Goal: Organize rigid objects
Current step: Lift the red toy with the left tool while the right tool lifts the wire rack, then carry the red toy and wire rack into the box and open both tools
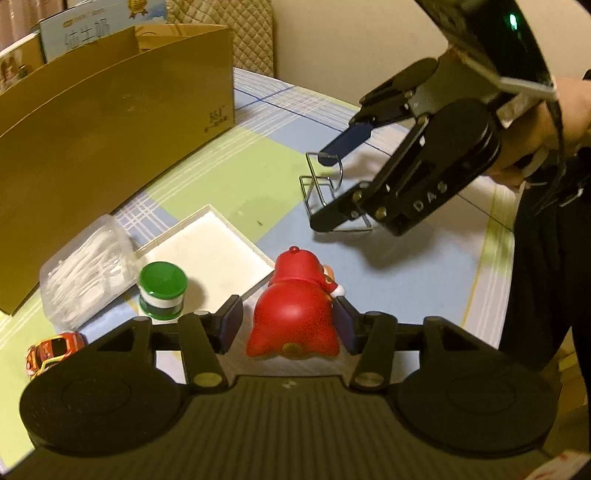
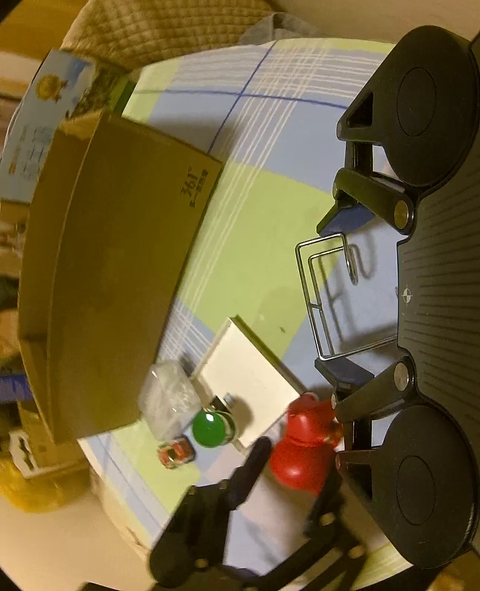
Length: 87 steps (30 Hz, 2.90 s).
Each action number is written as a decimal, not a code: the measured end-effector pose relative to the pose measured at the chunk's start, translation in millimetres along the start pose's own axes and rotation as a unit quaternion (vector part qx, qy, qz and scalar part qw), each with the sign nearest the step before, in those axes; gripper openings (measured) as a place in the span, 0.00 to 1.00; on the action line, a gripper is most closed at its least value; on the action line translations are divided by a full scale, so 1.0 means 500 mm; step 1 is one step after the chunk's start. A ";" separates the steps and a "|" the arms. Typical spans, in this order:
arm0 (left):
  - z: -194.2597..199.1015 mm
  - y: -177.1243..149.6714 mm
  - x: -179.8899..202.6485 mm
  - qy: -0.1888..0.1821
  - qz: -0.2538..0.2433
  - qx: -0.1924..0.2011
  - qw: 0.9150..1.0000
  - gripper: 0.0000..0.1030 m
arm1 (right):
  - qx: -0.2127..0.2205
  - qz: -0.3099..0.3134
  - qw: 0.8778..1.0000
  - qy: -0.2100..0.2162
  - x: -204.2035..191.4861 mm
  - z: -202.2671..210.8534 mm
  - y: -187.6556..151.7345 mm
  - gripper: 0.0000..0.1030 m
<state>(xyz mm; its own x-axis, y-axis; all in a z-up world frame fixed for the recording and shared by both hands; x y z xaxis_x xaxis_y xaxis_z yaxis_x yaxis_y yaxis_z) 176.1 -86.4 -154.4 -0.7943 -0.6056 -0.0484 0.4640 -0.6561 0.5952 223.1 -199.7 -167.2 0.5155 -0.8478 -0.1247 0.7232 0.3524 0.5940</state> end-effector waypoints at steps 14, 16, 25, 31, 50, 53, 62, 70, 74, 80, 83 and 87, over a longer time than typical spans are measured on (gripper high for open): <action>0.005 0.009 0.022 0.020 0.020 -0.022 0.999 0.41 | 0.028 -0.108 0.993 -0.035 0.021 0.057 0.002 0.65; 0.022 0.013 0.019 0.029 0.042 -0.018 0.999 0.41 | 0.031 -0.125 0.991 -0.039 0.025 0.070 0.003 0.65; 0.120 0.040 -0.014 0.089 0.141 0.016 0.986 0.41 | 0.056 -0.149 0.986 -0.047 0.001 0.144 0.013 0.65; 0.193 0.049 -0.059 0.147 0.199 0.033 0.968 0.41 | 0.080 -0.142 0.985 -0.049 -0.031 0.196 0.048 0.65; 0.337 0.139 -0.214 0.218 0.200 0.066 0.953 0.41 | 0.146 -0.109 0.983 -0.024 -0.082 0.266 0.274 0.65; 0.337 0.157 -0.242 0.220 0.197 0.068 0.953 0.41 | 0.150 -0.102 0.983 -0.028 -0.071 0.264 0.314 0.65; 0.281 0.228 -0.345 0.206 0.215 0.078 0.951 0.41 | 0.137 -0.113 0.983 -0.035 0.002 0.204 0.403 0.65; 0.198 0.260 -0.408 0.197 0.218 0.062 0.954 0.41 | 0.118 -0.154 0.980 -0.049 0.082 0.128 0.446 0.65; 0.158 0.261 -0.418 0.188 0.223 0.055 0.955 0.41 | 0.110 -0.169 0.978 -0.048 0.103 0.095 0.447 0.65; 0.115 0.264 -0.433 0.181 0.224 0.048 0.956 0.41 | 0.107 -0.182 0.976 -0.051 0.123 0.063 0.449 0.65; 0.098 0.267 -0.438 0.178 0.224 0.045 0.957 0.41 | 0.107 -0.189 0.975 -0.051 0.129 0.054 0.446 0.65; 0.083 0.273 -0.438 0.176 0.223 0.057 0.957 0.42 | 0.108 -0.197 0.973 -0.049 0.137 0.048 0.446 0.65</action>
<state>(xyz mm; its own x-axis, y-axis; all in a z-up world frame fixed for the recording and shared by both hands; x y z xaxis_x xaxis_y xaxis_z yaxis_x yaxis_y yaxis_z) 397.1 -24.5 -29.2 -0.3367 -0.9413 -0.0247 0.6637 -0.2559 0.7029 408.5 -188.6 -24.5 0.1627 -0.9380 -0.3061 0.7374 -0.0905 0.6694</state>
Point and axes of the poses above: each gripper's, at about its wrist camera, not at the fingertips, and z roughly against the way its jaws point, x to its right, y to its top, the point moved 7 cm from there along -z, roughly the way its jaws point, and after that the axes turned 9 degrees about -z, right-handed, at the moved point
